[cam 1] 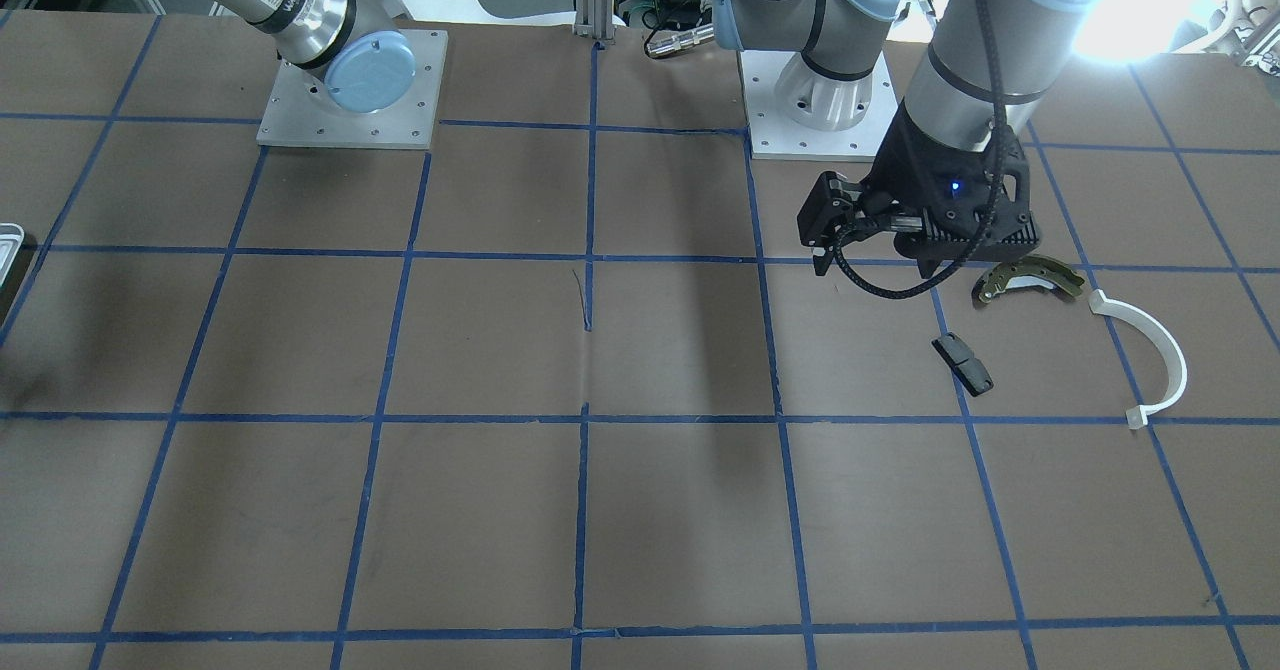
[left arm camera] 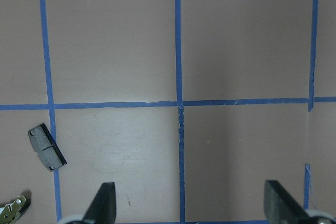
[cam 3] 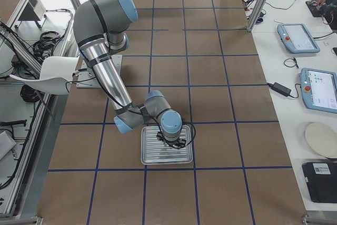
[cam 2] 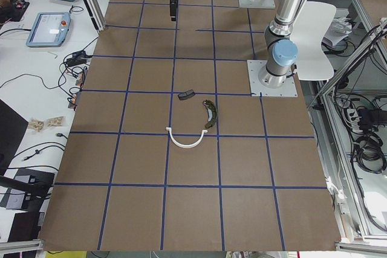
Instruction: Place bearing gear from tray to pile
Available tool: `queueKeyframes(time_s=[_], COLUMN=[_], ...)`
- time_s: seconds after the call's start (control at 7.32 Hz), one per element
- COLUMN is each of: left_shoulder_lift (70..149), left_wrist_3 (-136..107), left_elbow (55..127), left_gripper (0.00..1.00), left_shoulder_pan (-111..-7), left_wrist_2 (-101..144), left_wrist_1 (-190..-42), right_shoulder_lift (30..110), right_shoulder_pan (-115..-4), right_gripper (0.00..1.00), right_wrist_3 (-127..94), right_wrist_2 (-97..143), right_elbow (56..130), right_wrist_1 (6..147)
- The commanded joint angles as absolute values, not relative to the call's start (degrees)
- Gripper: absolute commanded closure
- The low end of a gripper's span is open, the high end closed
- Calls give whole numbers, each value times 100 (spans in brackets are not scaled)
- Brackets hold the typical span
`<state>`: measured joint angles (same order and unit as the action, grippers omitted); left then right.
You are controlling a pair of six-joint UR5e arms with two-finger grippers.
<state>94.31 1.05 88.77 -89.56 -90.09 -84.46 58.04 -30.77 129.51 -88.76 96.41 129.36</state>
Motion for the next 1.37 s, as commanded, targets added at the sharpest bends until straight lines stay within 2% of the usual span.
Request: queueKeyframes(time_s=[0.0,0.14,0.27,0.55,0.68,1.23], left_shoulder_lift=[9431,9431,9413,9430,9431,9413], left_wrist_3=[105,105,105,106,105,105], left_elbow=[8868,8868,8868,8868,8877,8868], left_gripper=[0,0,0,0,0,0], left_shoulder_pan=[-8956,-8956,-8956,-8956,-8956,-8956], left_wrist_2=[-9009,-9009,-9017,-9018,-9018,-9018], left_wrist_1=[-8446,-8446,-8446,-8446,-8446,-8446], right_shoulder_lift=[5783,5783,5783,5836,6010,7554], right_shoulder_pan=[-3076,-3076,-3076,-3067,-3067,-3618], right_gripper=[45,69,86,91,90,87], right_wrist_3=[12938,12929,12903,12728,12561,10797], right_wrist_2=[-8886,-8903,-8921,-8956,-8956,-8947], right_elbow=[9642,9642,9642,9581,9589,9685], right_wrist_1=[12937,12937,12937,12885,12789,10562])
